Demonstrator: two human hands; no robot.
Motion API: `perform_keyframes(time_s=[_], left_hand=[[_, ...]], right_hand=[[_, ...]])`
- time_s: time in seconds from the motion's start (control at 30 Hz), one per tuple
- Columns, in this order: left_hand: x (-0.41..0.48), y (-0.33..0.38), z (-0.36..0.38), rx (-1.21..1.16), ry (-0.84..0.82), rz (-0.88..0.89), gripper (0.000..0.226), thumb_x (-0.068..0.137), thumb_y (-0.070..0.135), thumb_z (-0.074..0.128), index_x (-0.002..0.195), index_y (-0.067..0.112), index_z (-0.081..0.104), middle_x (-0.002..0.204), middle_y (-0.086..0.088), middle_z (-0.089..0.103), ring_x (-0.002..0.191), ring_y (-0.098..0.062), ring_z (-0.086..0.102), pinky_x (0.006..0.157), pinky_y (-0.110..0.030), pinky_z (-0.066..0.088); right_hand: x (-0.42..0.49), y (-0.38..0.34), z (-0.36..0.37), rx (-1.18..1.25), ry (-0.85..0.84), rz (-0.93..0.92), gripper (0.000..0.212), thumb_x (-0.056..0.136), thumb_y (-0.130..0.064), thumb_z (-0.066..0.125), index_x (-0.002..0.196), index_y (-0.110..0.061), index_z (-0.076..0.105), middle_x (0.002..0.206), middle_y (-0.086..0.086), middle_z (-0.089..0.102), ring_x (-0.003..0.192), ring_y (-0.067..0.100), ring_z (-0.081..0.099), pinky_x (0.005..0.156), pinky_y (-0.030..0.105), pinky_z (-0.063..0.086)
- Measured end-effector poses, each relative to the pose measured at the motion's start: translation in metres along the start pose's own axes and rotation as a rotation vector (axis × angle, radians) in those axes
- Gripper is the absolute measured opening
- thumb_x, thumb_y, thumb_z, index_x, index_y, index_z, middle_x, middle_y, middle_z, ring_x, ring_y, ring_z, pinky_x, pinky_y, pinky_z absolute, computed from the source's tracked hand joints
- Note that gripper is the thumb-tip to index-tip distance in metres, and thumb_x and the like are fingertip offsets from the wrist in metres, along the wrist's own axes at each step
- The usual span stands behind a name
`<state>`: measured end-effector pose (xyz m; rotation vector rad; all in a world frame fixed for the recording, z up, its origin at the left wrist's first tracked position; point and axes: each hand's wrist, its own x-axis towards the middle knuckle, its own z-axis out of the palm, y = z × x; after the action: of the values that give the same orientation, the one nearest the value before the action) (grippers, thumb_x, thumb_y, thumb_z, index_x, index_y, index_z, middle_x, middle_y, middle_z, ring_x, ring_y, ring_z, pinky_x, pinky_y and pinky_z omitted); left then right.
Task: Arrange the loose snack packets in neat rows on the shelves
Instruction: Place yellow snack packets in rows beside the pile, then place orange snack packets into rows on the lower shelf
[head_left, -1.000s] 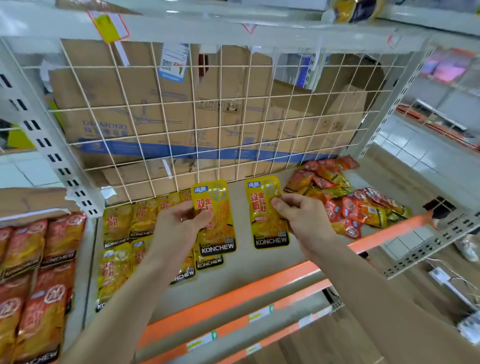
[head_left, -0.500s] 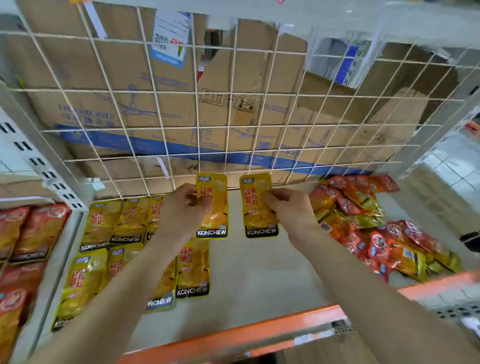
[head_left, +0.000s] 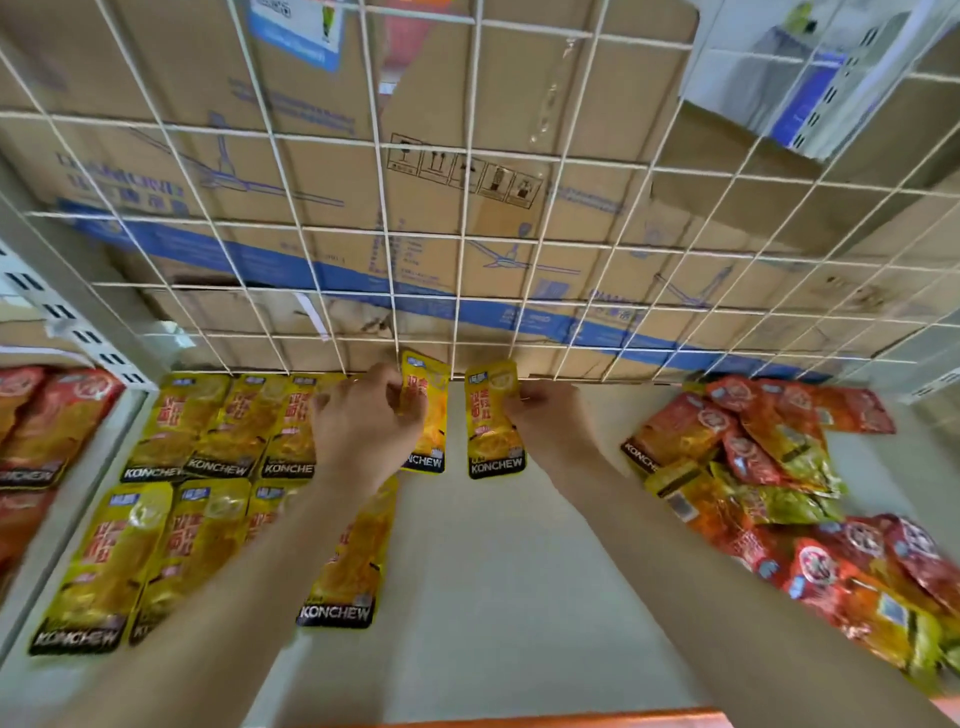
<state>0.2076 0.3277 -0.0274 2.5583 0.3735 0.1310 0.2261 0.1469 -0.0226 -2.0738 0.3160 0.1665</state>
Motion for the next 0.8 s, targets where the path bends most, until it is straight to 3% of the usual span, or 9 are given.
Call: perform_keyframes(time_s=[0.07, 0.17, 0.27, 0.33, 0.4, 0.5, 0.6, 0.8], left_hand=[[0.001, -0.004, 0.004, 0.164, -0.005, 0.015, 0.031, 0.089, 0.053, 0.058, 0.096, 0.023, 0.068, 0.102, -0.001, 0.066, 0.108, -0.029, 0.054, 0.098, -0.043, 0.032], [0.002, -0.012, 0.008, 0.292, -0.026, 0.041, 0.041, 0.085, 0.061, 0.056, 0.089, 0.022, 0.067, 0.11, -0.005, 0.061, 0.113, -0.031, 0.051, 0.097, -0.045, 0.032], [-0.002, -0.019, 0.009, 0.292, -0.005, 0.137, 0.047, 0.086, 0.063, 0.054, 0.097, 0.018, 0.065, 0.113, -0.008, 0.059, 0.11, -0.034, 0.053, 0.093, -0.046, 0.037], [-0.009, -0.024, 0.007, 0.267, 0.019, 0.286, 0.053, 0.084, 0.064, 0.047, 0.106, 0.019, 0.064, 0.112, -0.007, 0.061, 0.106, -0.035, 0.057, 0.088, -0.046, 0.042], [-0.016, -0.031, 0.006, 0.288, 0.008, 0.422, 0.057, 0.082, 0.064, 0.046, 0.119, 0.023, 0.064, 0.123, -0.006, 0.062, 0.115, -0.034, 0.056, 0.091, -0.049, 0.043], [-0.022, -0.04, 0.007, 0.33, -0.055, 0.496, 0.055, 0.084, 0.062, 0.049, 0.126, 0.031, 0.066, 0.14, -0.005, 0.056, 0.13, -0.036, 0.05, 0.1, -0.055, 0.04], [-0.02, -0.043, 0.008, 0.368, -0.112, 0.488, 0.055, 0.085, 0.063, 0.046, 0.128, 0.035, 0.064, 0.141, -0.002, 0.057, 0.133, -0.035, 0.049, 0.103, -0.058, 0.037], [-0.018, -0.043, 0.008, 0.388, -0.124, 0.484, 0.057, 0.085, 0.064, 0.041, 0.129, 0.036, 0.063, 0.139, 0.001, 0.059, 0.132, -0.036, 0.05, 0.102, -0.058, 0.038]], right_hand=[[-0.001, 0.001, 0.001, -0.093, 0.001, -0.035, 0.024, 0.091, -0.024, 0.059, 0.079, -0.009, 0.074, 0.067, 0.007, 0.069, 0.06, 0.012, 0.058, 0.047, 0.018, 0.044], [-0.001, 0.006, 0.003, -0.226, 0.014, -0.091, 0.024, 0.094, -0.028, 0.057, 0.083, -0.012, 0.072, 0.073, 0.005, 0.07, 0.065, 0.012, 0.055, 0.044, 0.016, 0.035], [0.0, 0.013, 0.005, -0.289, 0.017, -0.096, 0.02, 0.093, -0.033, 0.059, 0.091, -0.015, 0.068, 0.085, 0.003, 0.068, 0.08, 0.02, 0.058, 0.052, 0.021, 0.035], [-0.002, 0.016, 0.005, -0.333, 0.01, -0.144, 0.024, 0.093, -0.036, 0.061, 0.107, -0.016, 0.065, 0.102, 0.003, 0.063, 0.097, 0.022, 0.056, 0.067, 0.027, 0.041], [-0.008, 0.016, 0.003, -0.444, -0.038, -0.24, 0.046, 0.093, -0.041, 0.061, 0.133, -0.021, 0.054, 0.13, 0.002, 0.05, 0.123, 0.022, 0.042, 0.093, 0.033, 0.04], [-0.016, 0.013, 0.002, -0.621, -0.191, -0.382, 0.068, 0.091, -0.049, 0.062, 0.151, -0.031, 0.033, 0.158, -0.005, 0.024, 0.145, 0.021, 0.017, 0.112, 0.04, 0.026], [-0.017, 0.016, 0.005, -0.741, -0.293, -0.424, 0.067, 0.093, -0.048, 0.059, 0.152, -0.035, 0.03, 0.165, -0.008, 0.011, 0.15, 0.018, 0.006, 0.118, 0.04, 0.015], [-0.014, 0.012, 0.008, -0.781, -0.296, -0.413, 0.068, 0.094, -0.046, 0.058, 0.153, -0.034, 0.027, 0.165, -0.007, 0.01, 0.151, 0.019, 0.004, 0.118, 0.044, 0.011]])
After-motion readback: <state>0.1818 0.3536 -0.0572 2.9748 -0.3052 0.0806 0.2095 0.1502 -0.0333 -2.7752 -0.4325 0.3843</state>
